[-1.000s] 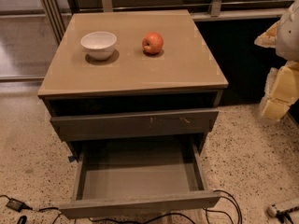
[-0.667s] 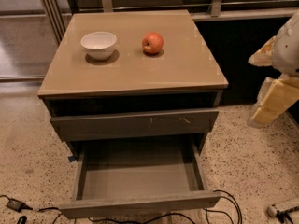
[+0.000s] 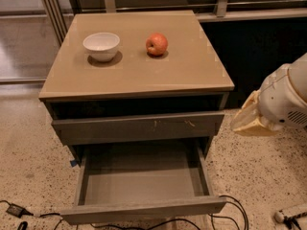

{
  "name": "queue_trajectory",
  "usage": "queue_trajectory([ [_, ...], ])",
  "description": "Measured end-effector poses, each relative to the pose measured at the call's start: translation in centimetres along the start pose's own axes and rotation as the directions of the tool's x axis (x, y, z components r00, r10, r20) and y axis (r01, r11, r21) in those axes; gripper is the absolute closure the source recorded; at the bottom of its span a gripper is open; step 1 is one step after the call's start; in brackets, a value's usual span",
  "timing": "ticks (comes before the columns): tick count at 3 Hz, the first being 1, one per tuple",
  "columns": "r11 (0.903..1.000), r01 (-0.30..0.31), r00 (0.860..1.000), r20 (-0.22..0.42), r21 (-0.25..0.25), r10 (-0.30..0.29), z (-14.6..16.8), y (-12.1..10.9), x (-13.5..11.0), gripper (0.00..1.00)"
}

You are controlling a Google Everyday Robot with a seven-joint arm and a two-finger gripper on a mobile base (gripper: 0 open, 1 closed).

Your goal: Close middle drawer

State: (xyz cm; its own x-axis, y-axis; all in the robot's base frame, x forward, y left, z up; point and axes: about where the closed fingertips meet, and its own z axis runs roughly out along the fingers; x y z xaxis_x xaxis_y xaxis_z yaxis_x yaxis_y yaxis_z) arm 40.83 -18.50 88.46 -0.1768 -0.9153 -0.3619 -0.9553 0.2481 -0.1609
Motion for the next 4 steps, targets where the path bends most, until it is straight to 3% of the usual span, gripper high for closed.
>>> queue_trajectory([
  [1, 0.9995, -0.008, 0.997, 0.077, -0.029, 0.01, 4.4, 1.1, 1.3, 0.96],
  [2, 0.9943, -0.034, 0.991, 0.126, -0.101, 0.046, 9.3, 2.3, 2.6, 1.0],
  [3, 0.9946, -0.031, 0.991, 0.123, -0.099, 0.043, 9.2, 2.5, 2.4, 1.0],
  [4, 0.9941, -0.05, 0.988, 0.138, -0.096, 0.064, 11.3, 3.5, 2.7, 1.0],
])
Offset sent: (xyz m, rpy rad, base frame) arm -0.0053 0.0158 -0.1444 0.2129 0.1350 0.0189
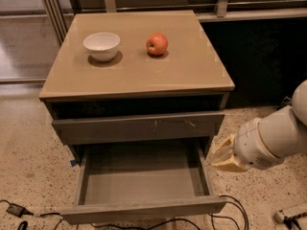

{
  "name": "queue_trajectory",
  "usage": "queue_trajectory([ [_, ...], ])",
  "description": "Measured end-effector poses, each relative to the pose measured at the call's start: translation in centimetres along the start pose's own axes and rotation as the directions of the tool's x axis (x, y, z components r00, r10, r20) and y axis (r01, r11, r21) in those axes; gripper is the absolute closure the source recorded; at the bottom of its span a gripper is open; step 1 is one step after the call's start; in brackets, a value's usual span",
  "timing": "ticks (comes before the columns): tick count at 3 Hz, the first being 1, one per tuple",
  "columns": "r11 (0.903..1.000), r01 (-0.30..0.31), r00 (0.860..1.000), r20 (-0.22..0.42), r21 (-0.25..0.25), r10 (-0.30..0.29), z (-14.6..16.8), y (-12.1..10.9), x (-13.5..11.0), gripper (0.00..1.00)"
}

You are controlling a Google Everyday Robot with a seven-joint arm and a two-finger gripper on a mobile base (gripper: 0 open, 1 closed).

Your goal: Close middle drawer

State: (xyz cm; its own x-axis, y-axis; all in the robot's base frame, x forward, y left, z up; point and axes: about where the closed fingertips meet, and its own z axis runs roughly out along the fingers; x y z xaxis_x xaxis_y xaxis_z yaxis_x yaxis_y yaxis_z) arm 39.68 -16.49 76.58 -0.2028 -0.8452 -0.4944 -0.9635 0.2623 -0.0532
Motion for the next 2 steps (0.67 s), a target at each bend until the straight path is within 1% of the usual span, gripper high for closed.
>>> queue_trajectory([
  [1, 0.9987, -0.05, 0.996, 0.074, 0.014, 0.049, 5.1, 1.8, 1.7, 1.0],
  [2, 0.9964, -0.077, 0.988, 0.137, 0.035, 0.072, 9.8, 2.2, 3.6, 1.0],
])
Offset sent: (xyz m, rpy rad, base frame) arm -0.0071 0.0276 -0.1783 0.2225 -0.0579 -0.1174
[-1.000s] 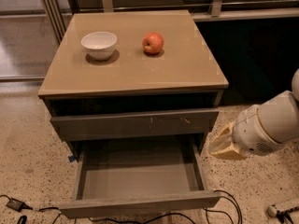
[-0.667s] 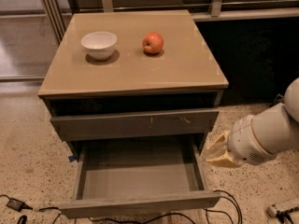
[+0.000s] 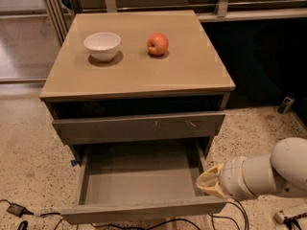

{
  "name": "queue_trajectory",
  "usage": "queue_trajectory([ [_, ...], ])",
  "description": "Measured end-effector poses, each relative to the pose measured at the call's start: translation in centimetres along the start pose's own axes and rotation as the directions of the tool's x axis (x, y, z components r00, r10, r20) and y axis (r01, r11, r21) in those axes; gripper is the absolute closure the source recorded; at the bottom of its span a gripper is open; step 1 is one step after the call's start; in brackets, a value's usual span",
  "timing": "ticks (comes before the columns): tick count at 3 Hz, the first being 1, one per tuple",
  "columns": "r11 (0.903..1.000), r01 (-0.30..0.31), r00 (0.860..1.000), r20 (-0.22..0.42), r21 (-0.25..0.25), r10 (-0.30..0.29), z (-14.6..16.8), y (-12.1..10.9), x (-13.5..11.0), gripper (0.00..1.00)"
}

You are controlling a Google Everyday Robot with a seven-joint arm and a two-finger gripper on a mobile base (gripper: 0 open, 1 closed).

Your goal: Close middle drawer

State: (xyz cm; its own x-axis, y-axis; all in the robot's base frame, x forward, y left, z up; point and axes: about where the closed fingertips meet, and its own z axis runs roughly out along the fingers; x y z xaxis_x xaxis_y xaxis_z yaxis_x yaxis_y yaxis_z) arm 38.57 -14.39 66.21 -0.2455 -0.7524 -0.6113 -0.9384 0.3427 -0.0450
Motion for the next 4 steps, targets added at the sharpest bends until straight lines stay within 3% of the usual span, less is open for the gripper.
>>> queue_trajectory([
  [1, 0.9992, -0.033, 0.999, 0.02, -0.023, 0.034, 4.6, 0.5, 3.1, 1.0],
  [2, 0.9921, -0.084, 0.996, 0.009, -0.093, 0.085, 9.8, 1.3, 6.2, 1.0],
  [4, 0.9892, -0.096, 0.995, -0.008, -0.111, 0.096, 11.1, 2.0, 6.6, 1.0],
])
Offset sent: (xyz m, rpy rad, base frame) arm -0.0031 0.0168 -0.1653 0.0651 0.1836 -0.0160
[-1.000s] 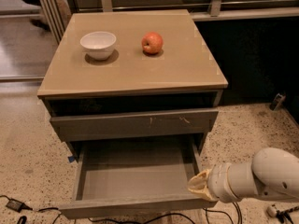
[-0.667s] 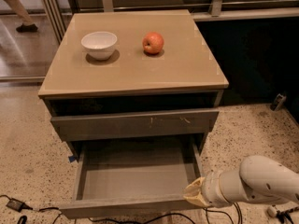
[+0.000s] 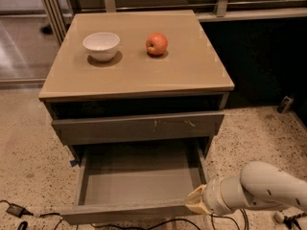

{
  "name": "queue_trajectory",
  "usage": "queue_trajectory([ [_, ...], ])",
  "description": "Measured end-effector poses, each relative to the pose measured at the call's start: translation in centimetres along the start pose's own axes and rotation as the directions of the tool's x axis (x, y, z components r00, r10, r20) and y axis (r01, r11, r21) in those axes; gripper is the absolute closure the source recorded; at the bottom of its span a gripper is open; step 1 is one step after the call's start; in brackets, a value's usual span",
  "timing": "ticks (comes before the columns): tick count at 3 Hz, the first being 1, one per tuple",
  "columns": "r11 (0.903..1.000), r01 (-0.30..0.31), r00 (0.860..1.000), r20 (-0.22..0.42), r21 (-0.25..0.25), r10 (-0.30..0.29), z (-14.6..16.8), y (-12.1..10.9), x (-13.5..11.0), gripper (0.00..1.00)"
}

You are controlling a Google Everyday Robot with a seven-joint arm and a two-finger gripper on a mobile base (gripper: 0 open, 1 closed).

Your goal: Close middle drawer

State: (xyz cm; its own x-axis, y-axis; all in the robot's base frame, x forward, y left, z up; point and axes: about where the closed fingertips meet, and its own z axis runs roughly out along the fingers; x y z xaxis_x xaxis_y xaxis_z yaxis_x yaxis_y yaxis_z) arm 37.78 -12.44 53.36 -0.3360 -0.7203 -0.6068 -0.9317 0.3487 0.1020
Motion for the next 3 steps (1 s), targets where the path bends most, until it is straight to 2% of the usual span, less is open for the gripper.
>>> queue_trajectory([
  [3, 0.9942, -0.068, 0.997, -0.04, -0.083, 0.065, 8.1, 1.3, 4.0, 1.0],
])
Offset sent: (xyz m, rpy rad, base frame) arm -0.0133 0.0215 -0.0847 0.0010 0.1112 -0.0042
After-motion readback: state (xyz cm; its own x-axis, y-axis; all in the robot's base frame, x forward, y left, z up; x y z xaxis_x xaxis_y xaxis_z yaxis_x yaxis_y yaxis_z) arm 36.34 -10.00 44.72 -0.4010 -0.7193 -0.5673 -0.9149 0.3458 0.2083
